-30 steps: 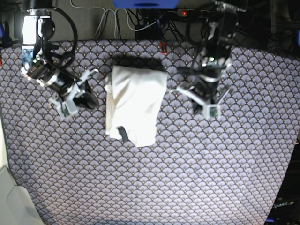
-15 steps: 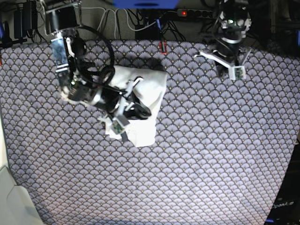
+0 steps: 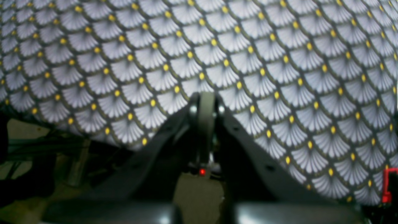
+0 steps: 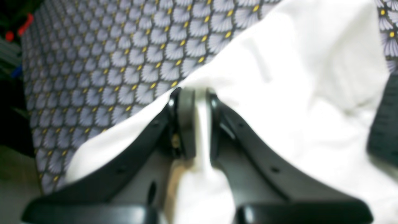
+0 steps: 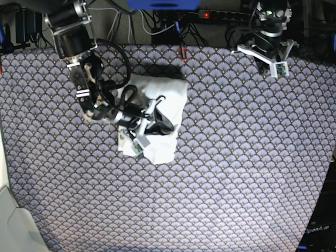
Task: Fold the T-shirt properly
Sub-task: 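Press and tuck the bundle's edge with the right gripper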
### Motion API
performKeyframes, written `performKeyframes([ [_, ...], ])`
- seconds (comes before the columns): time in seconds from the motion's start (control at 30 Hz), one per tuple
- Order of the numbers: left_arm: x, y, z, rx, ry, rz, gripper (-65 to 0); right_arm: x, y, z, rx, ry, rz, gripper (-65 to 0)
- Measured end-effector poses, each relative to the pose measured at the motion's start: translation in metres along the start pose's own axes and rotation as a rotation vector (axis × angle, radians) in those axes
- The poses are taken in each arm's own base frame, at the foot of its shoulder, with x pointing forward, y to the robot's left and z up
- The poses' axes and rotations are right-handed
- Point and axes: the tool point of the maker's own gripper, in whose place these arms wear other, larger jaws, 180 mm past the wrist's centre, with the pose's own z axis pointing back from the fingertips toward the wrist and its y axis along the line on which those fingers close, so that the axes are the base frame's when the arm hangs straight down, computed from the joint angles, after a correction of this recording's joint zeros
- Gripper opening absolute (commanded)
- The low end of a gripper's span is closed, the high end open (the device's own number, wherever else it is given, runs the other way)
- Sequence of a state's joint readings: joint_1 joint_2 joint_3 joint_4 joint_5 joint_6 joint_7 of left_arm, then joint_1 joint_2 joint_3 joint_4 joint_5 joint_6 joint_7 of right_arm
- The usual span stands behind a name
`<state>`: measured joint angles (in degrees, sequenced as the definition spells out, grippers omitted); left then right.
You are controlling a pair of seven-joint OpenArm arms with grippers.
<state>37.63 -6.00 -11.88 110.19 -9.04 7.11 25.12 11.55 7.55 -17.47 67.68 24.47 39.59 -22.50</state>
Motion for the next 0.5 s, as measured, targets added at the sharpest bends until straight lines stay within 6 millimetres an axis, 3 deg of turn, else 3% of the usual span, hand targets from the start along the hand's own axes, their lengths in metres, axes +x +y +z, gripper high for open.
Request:
performKeyframes([
  [0.27,0.001,0.001,0.000,0.003,-0.003,0.001,-64.7,-0.010,-0.021,0.003,-0.031,0.016,-0.027,-59.5],
  [0.5,-0.010,0.002,0.005,0.004,0.029,-0.004,-64.7,0.021,-0.026,0.003,-0.040,-0.021,0.039,-59.5],
])
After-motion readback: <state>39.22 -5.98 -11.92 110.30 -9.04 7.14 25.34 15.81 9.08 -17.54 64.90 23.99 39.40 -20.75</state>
